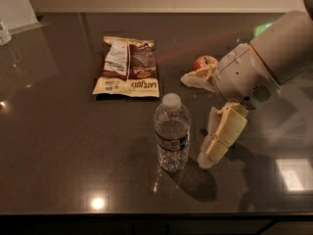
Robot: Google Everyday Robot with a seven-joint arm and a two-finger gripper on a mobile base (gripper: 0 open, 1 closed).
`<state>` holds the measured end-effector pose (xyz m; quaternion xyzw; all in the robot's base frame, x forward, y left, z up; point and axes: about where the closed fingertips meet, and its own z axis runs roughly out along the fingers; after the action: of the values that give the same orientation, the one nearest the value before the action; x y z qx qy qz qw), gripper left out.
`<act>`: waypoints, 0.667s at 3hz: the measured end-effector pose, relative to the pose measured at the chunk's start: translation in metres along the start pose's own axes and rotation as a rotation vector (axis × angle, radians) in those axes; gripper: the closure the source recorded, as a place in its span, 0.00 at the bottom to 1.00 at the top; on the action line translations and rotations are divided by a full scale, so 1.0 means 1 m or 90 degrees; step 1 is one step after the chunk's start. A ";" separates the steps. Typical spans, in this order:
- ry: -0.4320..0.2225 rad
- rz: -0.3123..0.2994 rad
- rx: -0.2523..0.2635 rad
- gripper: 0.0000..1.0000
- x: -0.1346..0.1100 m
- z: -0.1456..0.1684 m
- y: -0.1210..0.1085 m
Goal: Knock water bottle over
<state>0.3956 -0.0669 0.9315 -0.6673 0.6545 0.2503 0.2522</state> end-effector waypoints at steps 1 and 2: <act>-0.044 -0.004 -0.017 0.00 -0.010 0.013 0.002; -0.078 -0.011 -0.025 0.00 -0.017 0.019 0.005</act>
Offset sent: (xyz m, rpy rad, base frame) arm -0.0084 0.0329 -0.0031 0.1946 0.0265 0.0565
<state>0.3900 -0.0416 0.9286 -0.6612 0.6268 0.3015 0.2810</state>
